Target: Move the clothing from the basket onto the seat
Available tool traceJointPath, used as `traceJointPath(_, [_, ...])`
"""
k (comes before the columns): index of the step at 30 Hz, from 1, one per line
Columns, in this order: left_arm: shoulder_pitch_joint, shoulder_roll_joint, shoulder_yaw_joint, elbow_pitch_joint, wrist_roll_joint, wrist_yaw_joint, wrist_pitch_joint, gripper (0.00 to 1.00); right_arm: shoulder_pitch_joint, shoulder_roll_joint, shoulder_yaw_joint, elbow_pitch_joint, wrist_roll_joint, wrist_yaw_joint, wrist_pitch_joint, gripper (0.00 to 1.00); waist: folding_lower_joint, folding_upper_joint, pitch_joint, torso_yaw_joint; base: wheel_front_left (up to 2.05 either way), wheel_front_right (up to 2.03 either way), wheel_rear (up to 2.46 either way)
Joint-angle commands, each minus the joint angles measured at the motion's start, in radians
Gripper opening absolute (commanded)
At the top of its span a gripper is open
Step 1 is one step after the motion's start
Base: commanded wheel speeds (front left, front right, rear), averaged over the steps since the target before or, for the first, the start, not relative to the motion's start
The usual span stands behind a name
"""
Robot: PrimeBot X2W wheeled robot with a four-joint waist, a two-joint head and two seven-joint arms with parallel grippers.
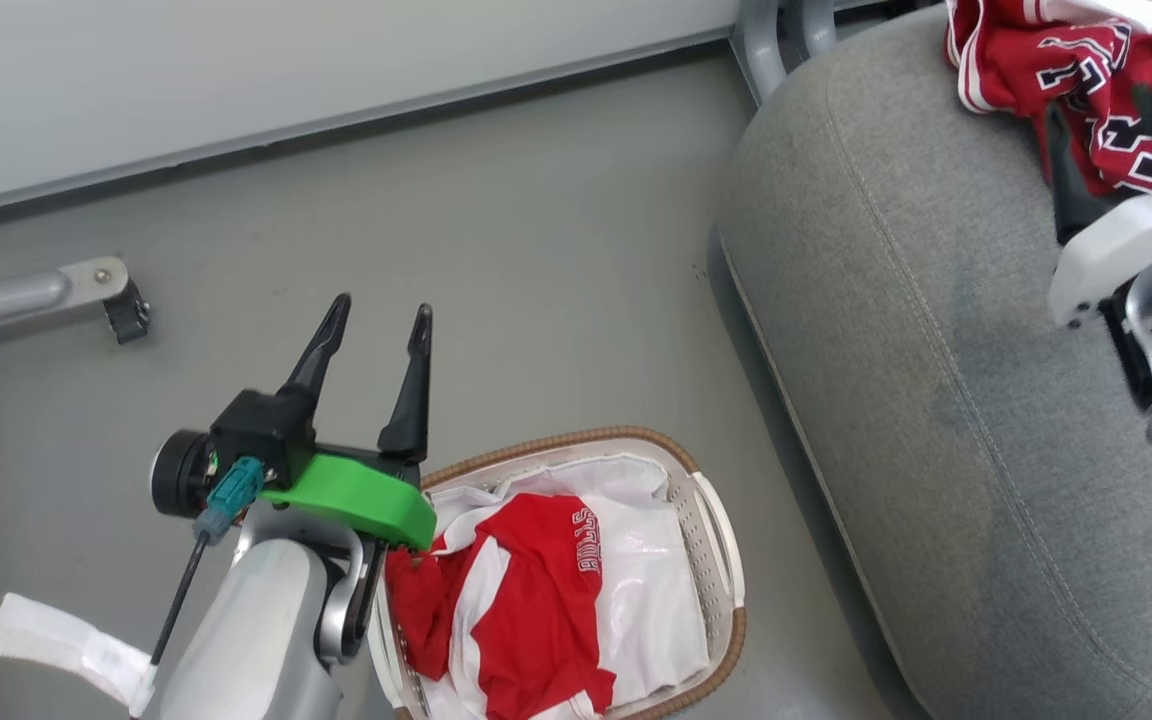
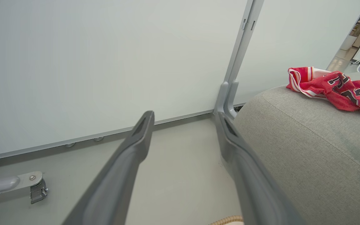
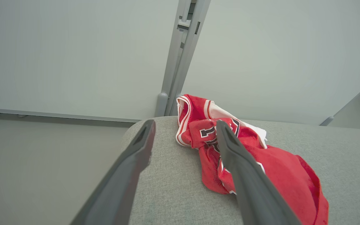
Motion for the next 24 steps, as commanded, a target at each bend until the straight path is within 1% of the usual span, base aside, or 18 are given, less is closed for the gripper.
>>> traceJointPath(1, [0.043, -0.004, 0.027, 0.006, 0.013, 0.009, 0.000, 1.00, 0.051, 0.021, -0.019, -0.006, 0.001, -0.001, -0.010, 1.00, 0.0001, 0.0000, -0.092, 0.035, 0.00, 0.00, 0.00])
traceJointPath(4, [0.095, -0.008, 0.076, 0.014, 0.023, 0.012, 0.000, 1.00, 0.122, 0.070, -0.050, -0.035, -0.035, -0.001, -0.017, 1.00, 0.0001, 0.0000, -0.122, 0.048, 0.00, 0.00, 0.00])
traceJointPath(13, [0.242, -0.048, 0.203, 0.018, 0.037, 0.013, -0.001, 1.00, 0.391, 0.265, -0.203, -0.282, -0.127, -0.001, -0.016, 1.00, 0.0001, 0.0000, -0.182, 0.079, 0.00, 0.00, 0.00])
traceJointPath(17, [0.285, -0.066, 0.239, 0.008, 0.044, 0.009, -0.001, 1.00, 0.484, 0.311, -0.236, -0.375, -0.174, -0.001, -0.016, 1.00, 0.0001, 0.0000, -0.192, 0.084, 0.00, 0.00, 0.00])
traceJointPath(20, [0.307, -0.070, 0.251, 0.003, 0.054, 0.001, -0.001, 1.00, 0.545, 0.324, -0.242, -0.434, -0.185, -0.001, -0.017, 1.00, 0.0001, 0.0000, -0.198, 0.091, 0.00, 0.00, 0.00])
traceJointPath(24, [0.324, -0.074, 0.248, 0.002, 0.066, -0.004, -0.001, 1.00, 0.609, 0.326, -0.219, -0.491, -0.137, -0.001, -0.017, 1.00, 0.0001, 0.0000, -0.205, 0.102, 0.00, 0.00, 0.00])
